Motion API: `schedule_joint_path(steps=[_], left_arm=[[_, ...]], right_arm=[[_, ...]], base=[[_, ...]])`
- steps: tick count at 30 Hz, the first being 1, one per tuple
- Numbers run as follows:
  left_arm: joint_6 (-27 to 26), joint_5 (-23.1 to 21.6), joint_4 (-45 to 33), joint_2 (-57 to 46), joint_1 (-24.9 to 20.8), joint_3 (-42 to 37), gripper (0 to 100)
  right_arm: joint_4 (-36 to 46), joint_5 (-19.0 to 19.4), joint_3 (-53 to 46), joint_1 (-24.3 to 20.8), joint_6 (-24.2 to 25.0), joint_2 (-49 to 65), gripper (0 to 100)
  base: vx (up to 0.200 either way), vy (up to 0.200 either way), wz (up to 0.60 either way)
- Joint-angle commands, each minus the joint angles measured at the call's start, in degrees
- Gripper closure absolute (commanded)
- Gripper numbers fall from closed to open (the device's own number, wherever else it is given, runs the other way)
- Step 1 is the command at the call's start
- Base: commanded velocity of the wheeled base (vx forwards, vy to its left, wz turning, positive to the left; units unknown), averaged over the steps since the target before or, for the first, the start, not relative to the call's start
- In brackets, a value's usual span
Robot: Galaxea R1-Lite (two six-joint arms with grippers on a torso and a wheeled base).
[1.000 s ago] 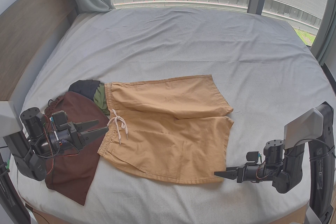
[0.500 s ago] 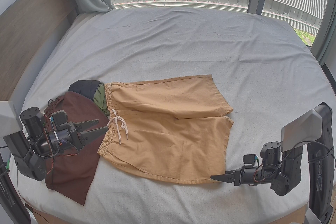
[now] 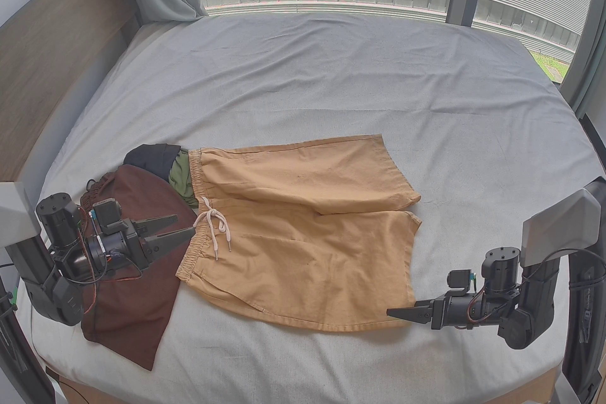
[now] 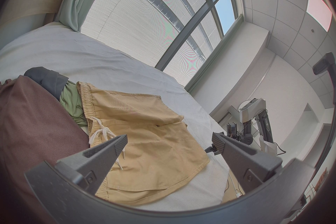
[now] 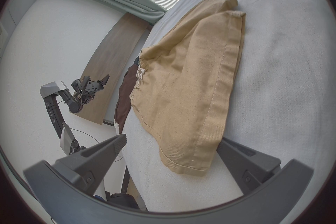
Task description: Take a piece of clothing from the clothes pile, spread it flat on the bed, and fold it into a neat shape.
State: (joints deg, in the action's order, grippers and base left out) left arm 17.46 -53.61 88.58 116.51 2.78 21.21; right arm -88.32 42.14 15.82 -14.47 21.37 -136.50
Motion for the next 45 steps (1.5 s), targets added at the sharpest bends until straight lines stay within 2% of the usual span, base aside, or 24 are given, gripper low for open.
schedule_joint_path(steps=[1,12,35,45], left_arm=[[0.0,0.0,0.0,0.0,0.1,0.1,0],[0.0,0.0,0.1,0.1,0.0,0.1,0],[0.0,0.0,0.0,0.1,0.1,0.1,0],[0.0,0.0,0.0,0.2,0.2,0.1,0]], right_arm=[[-0.1,0.0,-0.7,0.8,0.0,2.6,0],[0.0,-0.3,-1.7,3.8,-0.8,4.7,0],[0.0,0.1,-2.7,3.7,-4.4,-5.0,0],[-0.2,2.5,-2.3,2.4,-3.5,-5.8,0]], base=[[0.000,0.000,0.00],[0.000,0.000,0.00],[0.000,0.000,0.00],[0.000,0.000,0.00]])
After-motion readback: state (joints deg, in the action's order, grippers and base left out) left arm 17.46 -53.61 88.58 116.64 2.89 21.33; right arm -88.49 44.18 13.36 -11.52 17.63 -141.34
